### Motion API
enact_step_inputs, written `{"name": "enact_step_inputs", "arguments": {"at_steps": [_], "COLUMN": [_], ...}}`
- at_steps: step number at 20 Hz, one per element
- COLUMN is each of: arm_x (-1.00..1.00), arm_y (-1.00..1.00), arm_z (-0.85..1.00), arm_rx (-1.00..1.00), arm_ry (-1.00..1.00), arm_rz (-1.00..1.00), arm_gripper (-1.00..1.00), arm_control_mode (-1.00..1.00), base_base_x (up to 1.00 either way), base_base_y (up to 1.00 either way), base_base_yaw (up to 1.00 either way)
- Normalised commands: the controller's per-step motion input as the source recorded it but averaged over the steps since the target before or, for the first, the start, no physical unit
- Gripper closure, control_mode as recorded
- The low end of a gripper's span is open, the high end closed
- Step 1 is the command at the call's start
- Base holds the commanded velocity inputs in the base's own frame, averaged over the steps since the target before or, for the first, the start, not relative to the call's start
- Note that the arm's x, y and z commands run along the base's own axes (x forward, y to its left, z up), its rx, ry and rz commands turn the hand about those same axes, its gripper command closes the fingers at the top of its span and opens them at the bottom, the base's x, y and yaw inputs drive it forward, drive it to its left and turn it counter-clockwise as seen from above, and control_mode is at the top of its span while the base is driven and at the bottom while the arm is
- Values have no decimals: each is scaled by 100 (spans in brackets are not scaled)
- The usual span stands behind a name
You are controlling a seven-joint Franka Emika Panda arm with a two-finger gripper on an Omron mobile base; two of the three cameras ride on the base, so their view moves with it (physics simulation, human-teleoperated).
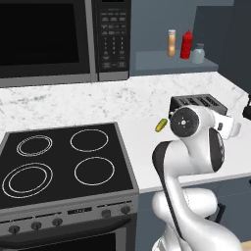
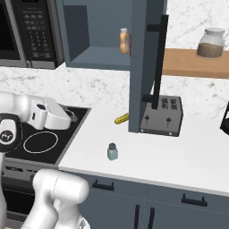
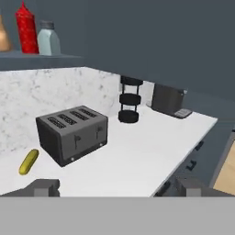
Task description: Put the shaker and condiment bottle from the counter next to their counterparts in the cabinet.
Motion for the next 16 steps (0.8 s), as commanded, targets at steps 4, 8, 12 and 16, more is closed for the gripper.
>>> {"name": "enact_step_inputs", "arguments": {"at_steps": [4,8,12,16], "arm_x": [-1,-2,-1,-5], "arm_y": [10,2,0,0], "arm_z": [-69,-92,-74,-69], "arm_rx": [0,0,0,0], "arm_ry": [0,-2,0,-2], "arm_rz": [-25,-22,-12,-2], "arm_gripper": [-100,-100,-100,-100], "arm_control_mode": [-100,-100,-100,-100], "base_base_x": [0,0,0,0], "base_base_y": [0,0,0,0], "base_base_yaw": [0,0,0,0]}}
